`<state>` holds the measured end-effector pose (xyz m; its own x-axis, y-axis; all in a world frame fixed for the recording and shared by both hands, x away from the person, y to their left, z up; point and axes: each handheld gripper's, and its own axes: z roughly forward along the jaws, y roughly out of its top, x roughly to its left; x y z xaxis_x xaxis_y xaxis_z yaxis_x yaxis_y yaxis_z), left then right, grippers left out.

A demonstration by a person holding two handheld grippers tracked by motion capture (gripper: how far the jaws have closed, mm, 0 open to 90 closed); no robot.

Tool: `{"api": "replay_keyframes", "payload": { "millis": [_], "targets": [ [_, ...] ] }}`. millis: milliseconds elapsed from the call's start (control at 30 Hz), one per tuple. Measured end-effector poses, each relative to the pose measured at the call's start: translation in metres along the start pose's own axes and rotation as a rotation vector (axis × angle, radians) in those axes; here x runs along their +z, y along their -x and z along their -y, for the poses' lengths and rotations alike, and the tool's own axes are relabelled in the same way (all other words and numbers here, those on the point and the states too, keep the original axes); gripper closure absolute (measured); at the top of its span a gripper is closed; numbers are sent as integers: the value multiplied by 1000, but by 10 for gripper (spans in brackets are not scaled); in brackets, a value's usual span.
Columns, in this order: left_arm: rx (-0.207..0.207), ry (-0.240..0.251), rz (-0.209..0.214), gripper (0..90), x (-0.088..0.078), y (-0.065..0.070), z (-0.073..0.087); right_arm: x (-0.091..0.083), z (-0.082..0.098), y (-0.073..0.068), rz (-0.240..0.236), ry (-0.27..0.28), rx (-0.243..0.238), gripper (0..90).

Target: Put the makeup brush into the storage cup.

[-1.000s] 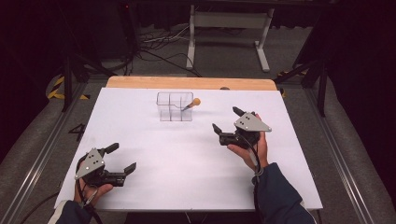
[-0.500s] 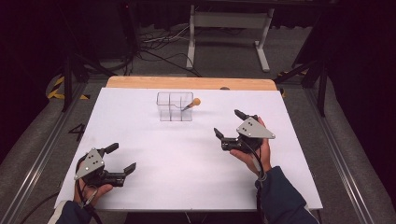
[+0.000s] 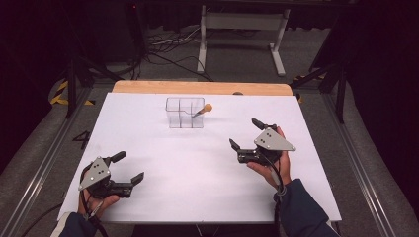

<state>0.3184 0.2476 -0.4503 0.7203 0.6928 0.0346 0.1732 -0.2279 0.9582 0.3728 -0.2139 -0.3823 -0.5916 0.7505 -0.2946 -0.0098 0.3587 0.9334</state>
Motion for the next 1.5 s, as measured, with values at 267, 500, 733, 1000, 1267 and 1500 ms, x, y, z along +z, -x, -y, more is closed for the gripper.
{"api": "replay_keyframes", "payload": {
  "millis": [267,500,733,1000,1267,1500],
  "targets": [
    [-2,-10,5,63,0,0,0,-9,5,3,4,-1,-7,59],
    [2,-9,4,63,0,0,0,-18,9,5,3,-10,-22,56],
    [4,-5,2,63,0,0,0,-26,16,6,7,-18,-30,57],
    [4,-3,3,62,1,1,0,-36,23,8,18,-10,-28,58],
    [6,-5,2,62,1,0,0,-45,31,11,21,-28,-24,59],
    [10,-7,-2,62,0,0,0,-52,40,14,32,-45,-26,60]
  ]
}}
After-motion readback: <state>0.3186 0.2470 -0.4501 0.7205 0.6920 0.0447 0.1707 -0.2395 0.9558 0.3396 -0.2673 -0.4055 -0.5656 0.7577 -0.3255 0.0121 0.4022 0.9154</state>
